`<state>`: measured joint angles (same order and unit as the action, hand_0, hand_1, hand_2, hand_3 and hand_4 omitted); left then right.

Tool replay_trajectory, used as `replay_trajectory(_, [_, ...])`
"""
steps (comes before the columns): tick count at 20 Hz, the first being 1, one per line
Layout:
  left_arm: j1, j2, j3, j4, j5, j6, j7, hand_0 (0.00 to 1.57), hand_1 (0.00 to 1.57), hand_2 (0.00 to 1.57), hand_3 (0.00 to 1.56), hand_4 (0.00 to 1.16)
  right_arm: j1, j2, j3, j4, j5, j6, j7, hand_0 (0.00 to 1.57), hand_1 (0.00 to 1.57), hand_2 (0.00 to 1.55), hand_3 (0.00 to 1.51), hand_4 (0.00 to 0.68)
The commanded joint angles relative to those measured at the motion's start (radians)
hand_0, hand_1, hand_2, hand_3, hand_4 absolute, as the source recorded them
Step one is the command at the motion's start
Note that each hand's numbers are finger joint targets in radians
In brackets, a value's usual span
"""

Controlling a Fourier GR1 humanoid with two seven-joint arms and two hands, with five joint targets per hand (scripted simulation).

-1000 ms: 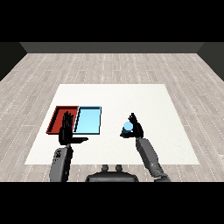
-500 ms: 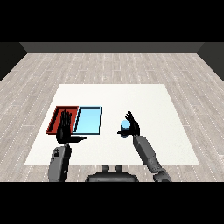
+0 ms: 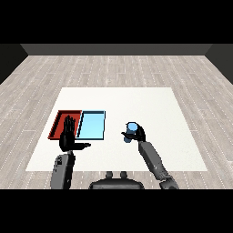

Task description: Pick the blue can and put it in the blue box

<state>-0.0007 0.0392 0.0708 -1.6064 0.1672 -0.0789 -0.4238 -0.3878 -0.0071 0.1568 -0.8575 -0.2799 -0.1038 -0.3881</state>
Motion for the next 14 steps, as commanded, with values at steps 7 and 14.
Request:
replay_trajectory(7, [0.03,-0.022,-0.035,-0.049,-0.007,0.004,0.019,0.0,0.0,0.0,0.0,0.0,0.054,-0.03,0.018,-0.133,0.047,-0.038,0.025,1.54,1.54,1.47,1.42,0.662])
replay_trajectory(14, [-0.029,-0.008,-0.065,0.032,-0.096,0.041,0.021,0.0,0.0,0.0,0.0,0.0,-0.016,-0.018,0.004,-0.158,0.102,-0.038,0.034,1.47,1.47,1.45,1.41,0.649])
